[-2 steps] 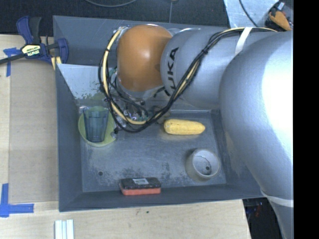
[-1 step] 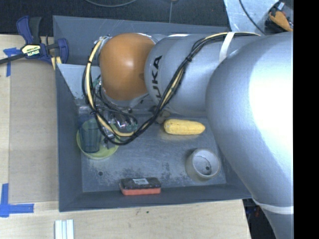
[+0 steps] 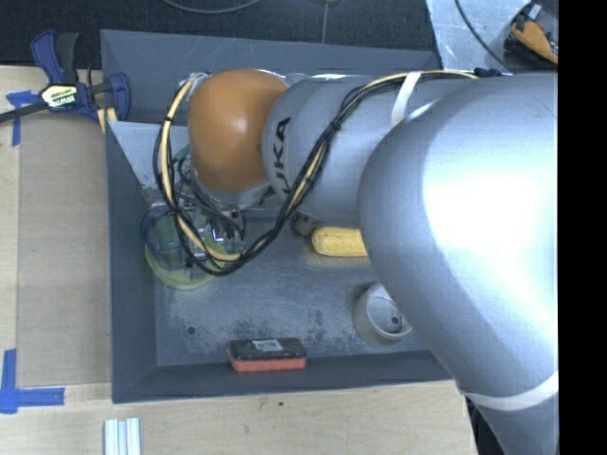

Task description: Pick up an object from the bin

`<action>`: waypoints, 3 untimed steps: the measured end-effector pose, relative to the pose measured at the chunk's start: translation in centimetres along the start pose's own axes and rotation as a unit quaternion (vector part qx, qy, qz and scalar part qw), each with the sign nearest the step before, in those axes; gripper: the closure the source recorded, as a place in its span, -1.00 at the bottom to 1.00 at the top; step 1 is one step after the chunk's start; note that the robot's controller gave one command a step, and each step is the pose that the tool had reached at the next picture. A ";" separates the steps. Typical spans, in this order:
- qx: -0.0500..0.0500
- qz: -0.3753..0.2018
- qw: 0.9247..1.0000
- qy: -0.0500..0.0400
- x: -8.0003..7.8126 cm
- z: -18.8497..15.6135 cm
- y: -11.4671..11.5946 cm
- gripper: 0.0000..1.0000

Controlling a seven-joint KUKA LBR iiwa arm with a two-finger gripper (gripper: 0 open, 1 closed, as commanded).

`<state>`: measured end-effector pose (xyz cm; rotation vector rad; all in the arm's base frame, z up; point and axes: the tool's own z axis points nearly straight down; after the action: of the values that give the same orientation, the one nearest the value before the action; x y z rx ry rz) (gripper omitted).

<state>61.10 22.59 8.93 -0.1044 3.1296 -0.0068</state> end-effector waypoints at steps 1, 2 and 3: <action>-0.007 -0.267 0.964 -0.006 -1.9 1.3 -1.3 1.00; -0.007 -0.267 0.964 -0.006 -1.9 1.3 -1.3 1.00; -0.007 -0.265 0.964 -0.010 -2.1 -5.9 -1.3 1.00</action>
Offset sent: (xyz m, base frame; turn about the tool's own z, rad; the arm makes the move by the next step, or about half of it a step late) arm 0.0000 0.0000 0.0000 0.0000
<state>63.26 21.46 14.81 -0.9266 2.9731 0.0127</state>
